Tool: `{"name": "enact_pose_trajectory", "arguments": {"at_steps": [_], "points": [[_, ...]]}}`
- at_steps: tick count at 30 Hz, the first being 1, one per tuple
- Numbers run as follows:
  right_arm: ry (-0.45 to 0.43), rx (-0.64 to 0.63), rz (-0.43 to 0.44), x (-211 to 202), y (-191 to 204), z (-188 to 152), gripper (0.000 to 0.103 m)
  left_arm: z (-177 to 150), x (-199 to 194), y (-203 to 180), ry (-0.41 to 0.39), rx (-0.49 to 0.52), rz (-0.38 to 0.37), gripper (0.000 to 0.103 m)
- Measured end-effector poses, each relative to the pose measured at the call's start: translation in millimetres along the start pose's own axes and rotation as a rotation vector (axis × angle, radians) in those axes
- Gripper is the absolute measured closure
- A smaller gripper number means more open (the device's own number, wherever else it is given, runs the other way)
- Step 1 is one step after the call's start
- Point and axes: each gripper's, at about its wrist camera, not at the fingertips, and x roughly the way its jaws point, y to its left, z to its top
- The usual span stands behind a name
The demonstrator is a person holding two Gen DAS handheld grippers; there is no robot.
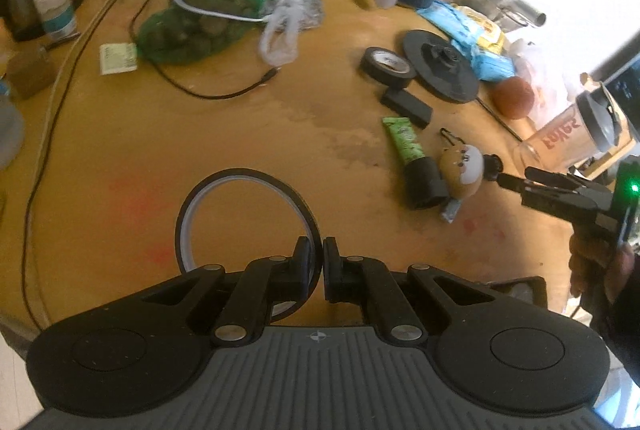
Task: Organize objects
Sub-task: 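Grasp the black knob cap with the right gripper while the left holds the ring, then carry the cap with the right gripper while the left carries the ring to the box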
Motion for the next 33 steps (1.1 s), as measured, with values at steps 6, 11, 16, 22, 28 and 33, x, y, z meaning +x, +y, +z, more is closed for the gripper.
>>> {"name": "enact_pose_trajectory", "arguments": {"at_steps": [6,11,16,22,28,33], "points": [[0.007,-0.009,-0.013,18.9,0.3,7.7,0.049,-5.5,-6.9,22.9,-0.011,-0.084,0.041,0.096],[0.022,-0.015,-0.025,30.6,1.5,10.1,0.068,-7.6,-9.3,34.2,-0.009,-0.114,0.05,0.096],[0.022,0.007,-0.013,34.9,-0.6,9.2,0.071,-6.8,-9.3,37.0,-0.011,-0.125,0.049,0.096],[0.034,-0.001,-0.005,35.5,-1.9,11.7,0.072,-2.9,-6.2,32.2,-0.011,-0.112,0.028,0.096],[0.01,0.021,0.013,25.0,-3.0,11.9,0.072,0.3,-3.3,19.9,-0.012,-0.084,-0.004,0.096],[0.006,0.046,0.038,14.0,-5.6,8.7,0.072,3.0,-2.9,8.1,-0.017,-0.065,-0.023,0.096]]}}
